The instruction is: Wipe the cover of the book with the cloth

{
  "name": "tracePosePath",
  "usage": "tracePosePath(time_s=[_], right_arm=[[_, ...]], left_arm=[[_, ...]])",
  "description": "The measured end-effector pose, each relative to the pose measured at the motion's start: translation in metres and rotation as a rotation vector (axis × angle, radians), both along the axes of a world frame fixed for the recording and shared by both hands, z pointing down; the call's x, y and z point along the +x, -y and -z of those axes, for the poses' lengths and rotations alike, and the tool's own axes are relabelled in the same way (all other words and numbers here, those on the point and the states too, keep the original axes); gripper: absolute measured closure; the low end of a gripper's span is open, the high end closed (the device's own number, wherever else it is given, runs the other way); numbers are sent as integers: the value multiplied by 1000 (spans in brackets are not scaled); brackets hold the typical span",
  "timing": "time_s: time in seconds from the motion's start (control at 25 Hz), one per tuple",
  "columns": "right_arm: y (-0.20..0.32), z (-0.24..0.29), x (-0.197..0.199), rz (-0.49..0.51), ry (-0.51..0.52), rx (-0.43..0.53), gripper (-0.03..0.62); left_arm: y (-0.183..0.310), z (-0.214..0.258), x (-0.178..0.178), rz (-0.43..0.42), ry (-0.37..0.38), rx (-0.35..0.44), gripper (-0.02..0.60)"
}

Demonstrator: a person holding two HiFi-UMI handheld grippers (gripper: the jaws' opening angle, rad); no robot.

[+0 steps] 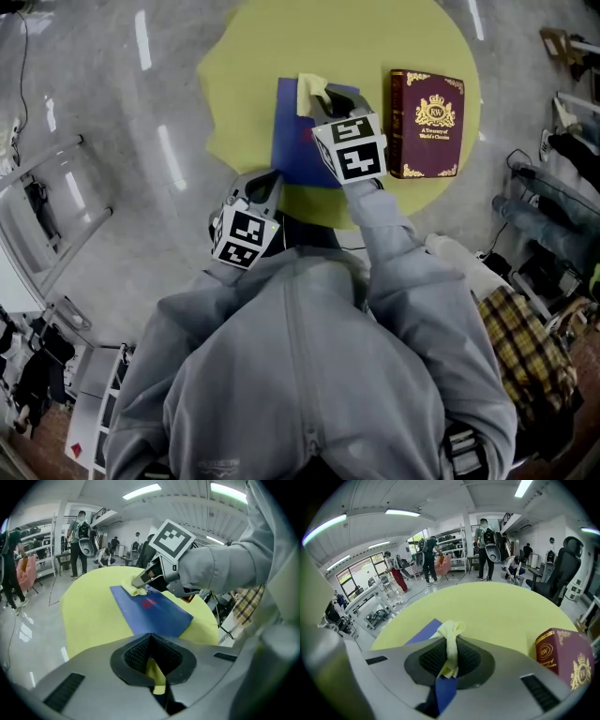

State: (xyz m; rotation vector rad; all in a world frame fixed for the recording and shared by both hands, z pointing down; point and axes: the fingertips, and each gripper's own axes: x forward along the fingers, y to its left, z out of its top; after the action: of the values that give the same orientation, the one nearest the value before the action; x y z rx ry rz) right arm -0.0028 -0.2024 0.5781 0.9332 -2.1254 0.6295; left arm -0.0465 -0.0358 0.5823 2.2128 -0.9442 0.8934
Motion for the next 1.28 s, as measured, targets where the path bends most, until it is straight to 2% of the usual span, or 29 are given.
tracePosePath(time_s=[0.56,1.28], right_arm=[[-4,-5,75,-115,-73,19,539],[-12,-4,97,-213,-128,28,539]], left_arm=[[-2,-2,2,3,6,0,563],[-4,-4,-4,11,-1,-5,563]])
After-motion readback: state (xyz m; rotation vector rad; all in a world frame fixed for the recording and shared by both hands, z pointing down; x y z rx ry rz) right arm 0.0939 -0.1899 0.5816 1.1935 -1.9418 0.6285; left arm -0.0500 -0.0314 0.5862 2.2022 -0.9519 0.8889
